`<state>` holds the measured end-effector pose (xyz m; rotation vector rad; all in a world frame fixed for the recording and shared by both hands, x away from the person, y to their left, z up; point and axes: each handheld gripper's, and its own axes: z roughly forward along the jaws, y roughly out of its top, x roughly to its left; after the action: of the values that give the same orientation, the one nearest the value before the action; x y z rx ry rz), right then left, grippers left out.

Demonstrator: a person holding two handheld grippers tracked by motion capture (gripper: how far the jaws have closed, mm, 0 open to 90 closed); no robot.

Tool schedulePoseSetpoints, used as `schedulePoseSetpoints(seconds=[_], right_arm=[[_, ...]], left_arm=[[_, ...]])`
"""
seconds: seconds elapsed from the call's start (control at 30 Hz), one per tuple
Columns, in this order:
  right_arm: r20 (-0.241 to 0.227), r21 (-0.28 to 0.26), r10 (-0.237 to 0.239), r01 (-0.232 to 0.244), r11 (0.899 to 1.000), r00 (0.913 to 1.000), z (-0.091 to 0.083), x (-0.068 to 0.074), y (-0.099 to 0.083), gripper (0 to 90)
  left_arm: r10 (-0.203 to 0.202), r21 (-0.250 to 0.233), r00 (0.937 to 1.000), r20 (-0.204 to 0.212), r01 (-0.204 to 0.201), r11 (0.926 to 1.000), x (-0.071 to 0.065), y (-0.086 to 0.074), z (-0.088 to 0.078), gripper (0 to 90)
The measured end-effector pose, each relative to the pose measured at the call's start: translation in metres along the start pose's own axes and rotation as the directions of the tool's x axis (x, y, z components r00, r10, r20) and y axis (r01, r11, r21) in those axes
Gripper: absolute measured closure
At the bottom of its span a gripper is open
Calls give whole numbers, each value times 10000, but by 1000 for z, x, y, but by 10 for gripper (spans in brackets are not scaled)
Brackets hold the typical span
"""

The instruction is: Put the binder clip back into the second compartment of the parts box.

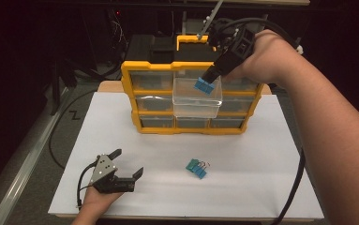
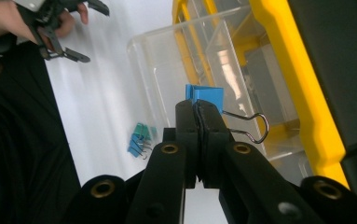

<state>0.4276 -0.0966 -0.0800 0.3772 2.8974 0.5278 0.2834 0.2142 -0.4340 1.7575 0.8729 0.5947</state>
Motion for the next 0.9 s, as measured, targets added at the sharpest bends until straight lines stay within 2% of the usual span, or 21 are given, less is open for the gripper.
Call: schedulePoseSetpoints(seconds=[0.23, 0.53, 0.57, 0.6, 0.63, 0.67, 0.73, 0.9], right_arm=[[-230, 584, -3, 17, 9983, 9997, 24, -2, 0, 900], [-334, 548, 9, 10, 9985, 9994, 27, -5, 1, 897], [-251, 582, 50, -35, 9983, 9997, 27, -5, 0, 826], [-99, 520, 324, -319, 9981, 9994, 26, -6, 0, 714], [-40, 394, 510, -508, 9979, 9987, 24, -6, 0, 640], [-136, 229, 409, -406, 9989, 9991, 19, -2, -1, 597], [-26, 7, 311, -311, 9995, 9995, 11, 5, -4, 543], [63, -73, 676, -675, 9977, 9977, -1, 13, -24, 458]], left_arm=[[12, -12, 10000, 24, -12, 10000, 0, 0, 0, 3], [36, 16, 10000, 50, -36, 10000, 0, 0, 0, 3], [37, 14, 10000, 48, -37, 10000, 0, 0, 0, 3], [40, 22, 10000, 51, -40, 10000, 0, 0, 0, 3], [37, 25, 10000, 50, -37, 10000, 0, 0, 0, 3], [29, 26, 10000, 54, -29, 10000, 0, 0, 0, 3], [35, 70, 10000, 48, -35, 10000, 0, 0, 1, 3], [15, 78, 10000, 55, -16, 10000, 0, 0, 0, 3]])
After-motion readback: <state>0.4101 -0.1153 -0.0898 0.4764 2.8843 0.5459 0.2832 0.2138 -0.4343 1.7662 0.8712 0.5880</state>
